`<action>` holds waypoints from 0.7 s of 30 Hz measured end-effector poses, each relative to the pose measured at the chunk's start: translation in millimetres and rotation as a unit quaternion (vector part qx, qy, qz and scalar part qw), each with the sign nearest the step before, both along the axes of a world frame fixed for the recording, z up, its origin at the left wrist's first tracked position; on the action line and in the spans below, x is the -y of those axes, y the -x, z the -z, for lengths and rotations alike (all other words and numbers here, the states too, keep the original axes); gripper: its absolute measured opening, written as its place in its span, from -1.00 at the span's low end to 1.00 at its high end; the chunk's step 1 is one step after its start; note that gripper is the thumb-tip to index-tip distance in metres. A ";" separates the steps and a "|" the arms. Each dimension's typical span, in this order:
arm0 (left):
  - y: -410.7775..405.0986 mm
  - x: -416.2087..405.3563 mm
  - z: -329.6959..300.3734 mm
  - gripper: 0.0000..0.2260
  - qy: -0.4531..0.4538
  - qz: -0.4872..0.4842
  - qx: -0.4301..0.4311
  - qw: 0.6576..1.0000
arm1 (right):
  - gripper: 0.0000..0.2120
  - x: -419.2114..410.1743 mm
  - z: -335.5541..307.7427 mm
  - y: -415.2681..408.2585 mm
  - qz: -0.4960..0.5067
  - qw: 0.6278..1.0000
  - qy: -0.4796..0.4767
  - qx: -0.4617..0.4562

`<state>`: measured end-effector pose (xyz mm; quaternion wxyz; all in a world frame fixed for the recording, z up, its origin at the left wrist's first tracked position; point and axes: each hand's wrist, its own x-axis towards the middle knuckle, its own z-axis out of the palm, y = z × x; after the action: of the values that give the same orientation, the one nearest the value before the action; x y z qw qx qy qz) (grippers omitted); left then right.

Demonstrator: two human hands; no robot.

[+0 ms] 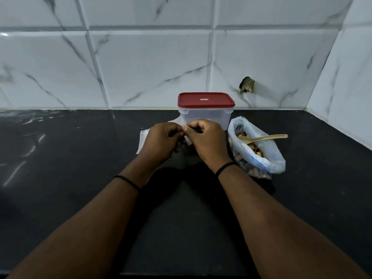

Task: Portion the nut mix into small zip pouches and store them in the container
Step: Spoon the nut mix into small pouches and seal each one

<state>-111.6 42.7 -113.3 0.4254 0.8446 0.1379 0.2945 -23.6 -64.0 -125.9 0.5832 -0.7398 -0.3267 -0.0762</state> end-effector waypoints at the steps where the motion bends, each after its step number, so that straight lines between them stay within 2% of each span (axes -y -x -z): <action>1: 1.1 0.6 -0.7 -0.85 0.000 0.005 -0.006 1.000 | -0.89 -0.3 0.3 -0.2 0.005 1.000 0.003 0.001; 4: 1.4 2.2 -1.3 -0.86 -0.033 -0.017 -0.003 0.999 | -0.88 1.4 -0.6 -0.4 0.037 0.999 0.007 0.009; 6: 0.5 2.1 -2.0 -0.83 -0.092 -0.098 0.019 0.991 | -0.84 5.4 -3.0 1.3 0.105 0.990 0.052 0.074; 8: 2.7 4.6 -6.9 -0.81 -0.145 -0.194 0.027 0.970 | -0.83 6.6 -7.3 6.1 0.185 0.962 0.113 0.166; 10: 3.8 11.4 -11.1 -0.78 -0.190 -0.240 0.045 0.951 | -0.84 2.3 -11.4 12.6 0.229 0.939 0.140 0.216; 12: 4.6 15.8 -12.7 -0.78 -0.225 -0.231 0.077 0.943 | -0.86 -1.7 -13.5 15.9 0.241 0.938 0.140 0.207; 16: 5.9 5.0 -7.5 -0.86 -0.290 -0.087 0.153 0.941 | -0.87 8.0 -13.7 7.8 0.177 0.979 0.076 0.067; 19: 4.5 -5.5 -2.1 -0.30 -0.321 -0.028 0.069 0.944 | -0.85 14.1 -13.6 2.3 0.118 0.992 0.038 -0.004; 21: 0.8 -6.6 0.7 -0.09 -0.355 -0.010 0.023 0.935 | -0.85 15.1 -14.8 2.7 0.066 0.997 0.029 -0.033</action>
<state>-112.3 49.4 -114.0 0.0979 0.9321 0.0231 0.3480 -26.3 -79.1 -111.1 0.5657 -0.7783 -0.2602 -0.0806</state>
